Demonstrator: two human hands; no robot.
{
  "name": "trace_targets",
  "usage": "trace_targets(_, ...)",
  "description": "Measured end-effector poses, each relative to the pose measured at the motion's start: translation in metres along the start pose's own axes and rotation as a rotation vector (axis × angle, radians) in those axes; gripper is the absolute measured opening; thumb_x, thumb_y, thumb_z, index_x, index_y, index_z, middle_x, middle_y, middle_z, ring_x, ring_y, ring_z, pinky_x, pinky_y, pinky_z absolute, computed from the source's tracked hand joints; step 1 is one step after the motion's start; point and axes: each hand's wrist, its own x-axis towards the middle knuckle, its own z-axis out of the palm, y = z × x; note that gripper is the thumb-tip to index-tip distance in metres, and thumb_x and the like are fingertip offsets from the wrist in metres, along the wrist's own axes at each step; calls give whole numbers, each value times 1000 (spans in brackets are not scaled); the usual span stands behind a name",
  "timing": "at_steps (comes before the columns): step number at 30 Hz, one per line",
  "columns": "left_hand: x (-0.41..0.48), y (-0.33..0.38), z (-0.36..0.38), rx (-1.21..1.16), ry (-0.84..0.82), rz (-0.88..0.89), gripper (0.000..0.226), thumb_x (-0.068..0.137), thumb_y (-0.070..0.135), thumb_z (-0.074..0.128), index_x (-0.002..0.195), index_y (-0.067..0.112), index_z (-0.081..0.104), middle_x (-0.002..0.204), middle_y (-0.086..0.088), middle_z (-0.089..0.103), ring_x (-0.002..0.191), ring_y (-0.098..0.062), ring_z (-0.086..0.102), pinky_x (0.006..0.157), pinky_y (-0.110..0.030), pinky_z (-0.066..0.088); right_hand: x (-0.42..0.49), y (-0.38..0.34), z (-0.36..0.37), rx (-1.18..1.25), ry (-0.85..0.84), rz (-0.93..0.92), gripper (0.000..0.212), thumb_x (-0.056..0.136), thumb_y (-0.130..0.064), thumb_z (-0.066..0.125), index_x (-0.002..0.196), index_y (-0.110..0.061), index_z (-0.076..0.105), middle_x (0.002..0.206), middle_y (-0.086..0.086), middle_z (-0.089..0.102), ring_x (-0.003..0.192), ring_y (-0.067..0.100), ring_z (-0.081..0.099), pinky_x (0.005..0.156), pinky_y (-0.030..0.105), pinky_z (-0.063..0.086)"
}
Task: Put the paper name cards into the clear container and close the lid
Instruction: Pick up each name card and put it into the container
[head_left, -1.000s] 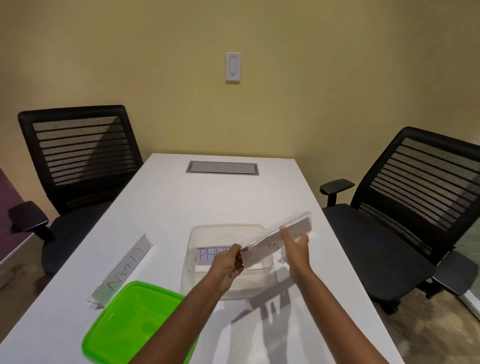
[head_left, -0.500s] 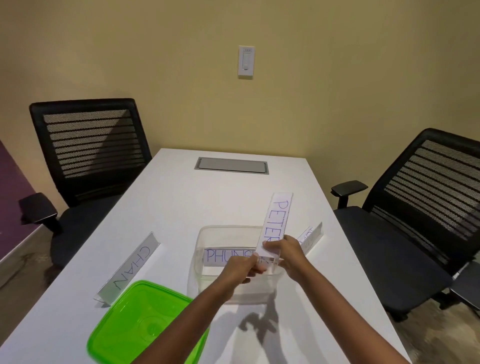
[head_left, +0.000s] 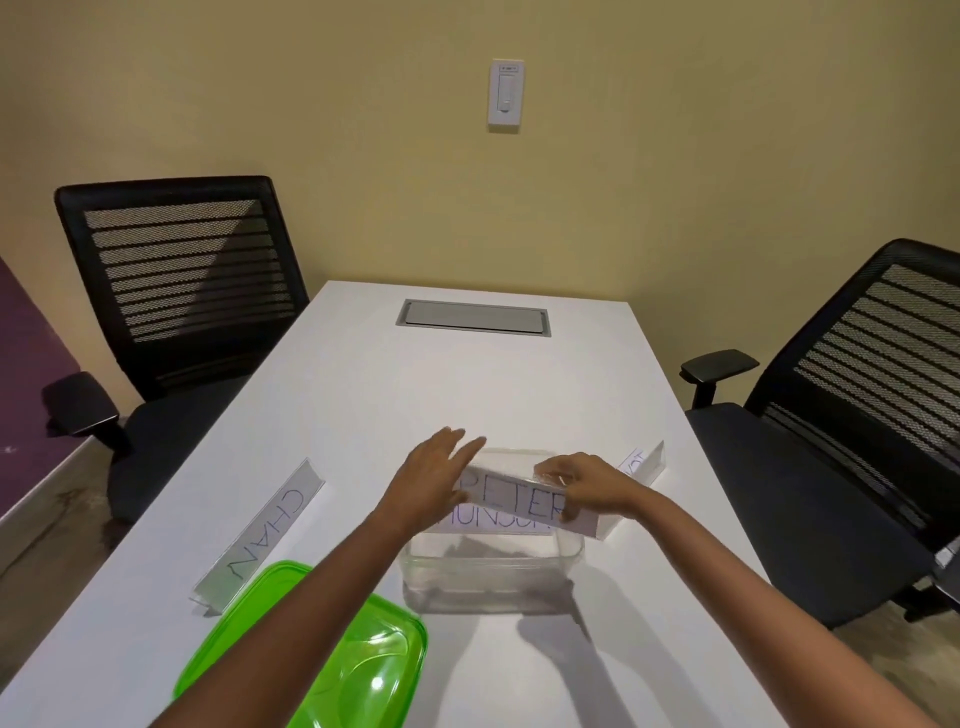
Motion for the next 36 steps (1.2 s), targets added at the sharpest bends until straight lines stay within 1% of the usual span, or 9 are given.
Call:
trace_targets(2, 4, -5, 3, 19, -104, 3, 69, 92, 33, 54, 150, 22, 19, 156, -4, 26, 147, -17, 19, 118, -31, 20, 9, -3, 0, -73, -65, -34, 44, 65, 8, 66, 104, -12, 63, 101, 3, 60, 95, 23, 52, 73, 28, 40)
trace_targets(3, 5, -6, 5, -2, -158, -4, 68, 91, 32, 55, 149, 20, 22, 153, -7, 33, 144, -19, 25, 116, -32, 23, 13, -4, 0, -99, -95, -50, 58, 67, 7, 66, 121, -12, 59, 118, 6, 59, 109, 24, 52, 85, 30, 43)
trace_targets(7, 9, -11, 13, -111, -374, -59, 66, 90, 31, 57, 147, 16, 28, 142, -14, 44, 134, -25, 38, 109, -33, 33, 28, -7, 3, -137, -196, -59, 70, 69, 12, 61, 133, -13, 49, 138, 10, 52, 129, 26, 47, 107, 41, 41)
trace_targets(10, 14, -16, 24, -133, -472, -111, 58, 89, 29, 58, 140, 12, 37, 139, -15, 45, 130, -27, 42, 106, -36, 35, 39, -7, 12, -182, -237, -54, 73, 70, 12, 60, 136, -15, 47, 141, 8, 50, 130, 25, 45, 107, 38, 41)
trace_targets(13, 21, -20, 35, -129, -518, -146, 50, 88, 23, 60, 132, 7, 44, 136, -17, 46, 126, -30, 46, 102, -36, 38, 50, -3, 25, -249, -252, -61, 72, 73, 9, 61, 138, -16, 44, 140, 12, 49, 127, 26, 46, 95, 30, 41)
trace_targets(18, 28, -22, 57, -85, -591, -164, 39, 86, 14, 62, 121, 0, 54, 133, -19, 53, 120, -31, 53, 96, -37, 45, 66, 8, 54, -334, -309, -39, 69, 77, 6, 63, 139, -14, 39, 141, 13, 48, 128, 27, 45, 100, 31, 40)
trace_targets(24, 26, -20, 78, -72, -598, -190, 36, 88, 12, 57, 121, -2, 53, 134, -20, 52, 120, -32, 55, 98, -38, 45, 76, 16, 71, -389, -348, -29, 69, 78, 7, 62, 139, -12, 36, 141, 16, 45, 128, 29, 43, 100, 34, 41)
trace_targets(28, 25, -21, 92, -78, -614, -192, 42, 91, 15, 54, 128, -4, 46, 139, -22, 41, 124, -35, 50, 103, -39, 43, 84, 22, 82, -405, -371, -41, 66, 77, 8, 60, 137, -12, 39, 135, 16, 51, 124, 29, 47, 96, 34, 43)
trace_targets(36, 28, -22, 98, -91, -600, -201, 46, 88, 18, 62, 126, -4, 50, 140, -21, 38, 119, -36, 55, 101, -38, 44, 91, 30, 89, -459, -351, -89, 63, 78, 8, 58, 136, -11, 43, 140, 15, 45, 128, 29, 44, 102, 35, 41)
